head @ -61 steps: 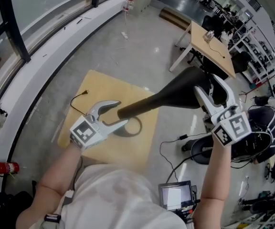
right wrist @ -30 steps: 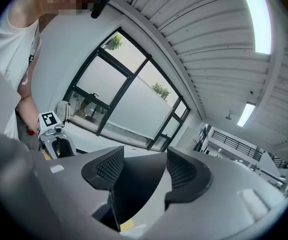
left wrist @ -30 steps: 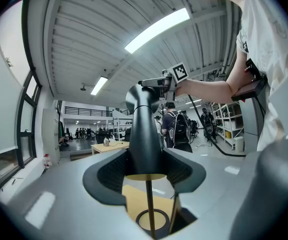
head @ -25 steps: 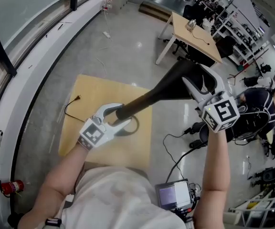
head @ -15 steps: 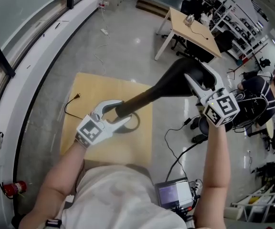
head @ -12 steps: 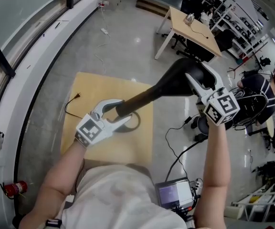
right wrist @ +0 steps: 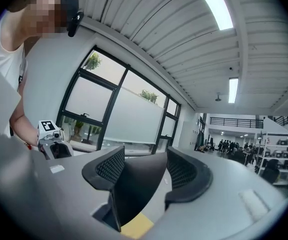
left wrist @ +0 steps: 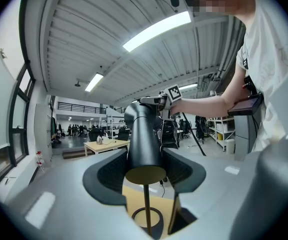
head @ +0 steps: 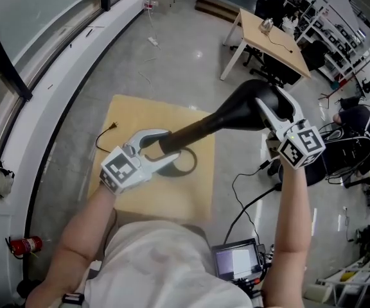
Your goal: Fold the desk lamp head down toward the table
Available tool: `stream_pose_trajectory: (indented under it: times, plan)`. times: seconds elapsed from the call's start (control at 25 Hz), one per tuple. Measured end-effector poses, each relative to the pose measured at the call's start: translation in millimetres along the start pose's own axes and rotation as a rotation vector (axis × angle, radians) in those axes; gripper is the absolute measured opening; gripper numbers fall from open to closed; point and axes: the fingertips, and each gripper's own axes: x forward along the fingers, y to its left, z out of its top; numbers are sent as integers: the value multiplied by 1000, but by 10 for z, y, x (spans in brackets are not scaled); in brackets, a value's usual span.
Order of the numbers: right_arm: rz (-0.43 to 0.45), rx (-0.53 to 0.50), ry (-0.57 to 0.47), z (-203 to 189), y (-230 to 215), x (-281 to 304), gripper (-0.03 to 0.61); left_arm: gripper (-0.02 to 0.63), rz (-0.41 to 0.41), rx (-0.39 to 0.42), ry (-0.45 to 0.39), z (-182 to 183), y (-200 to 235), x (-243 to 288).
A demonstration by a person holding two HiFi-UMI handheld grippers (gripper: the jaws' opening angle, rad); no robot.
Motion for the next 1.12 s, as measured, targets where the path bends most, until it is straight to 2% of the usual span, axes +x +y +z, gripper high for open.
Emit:
stream_pose_trajectory:
  times: [0.32,0.6,0.88,1.12]
  plan:
    - [17,104,-43,-216,-84,-6,276,222,-8,0,68,37,14,-30]
    - [43,155,-74,-292,-121,32,279,222,3,-9,119,103,57,-38]
    - [54,193,-108,-363,-141,30,279,222,-3,-1,132,122,48,-40]
    - [60,266,-115,-528,-139,0,281,222,0,-5,146,173,23,-97]
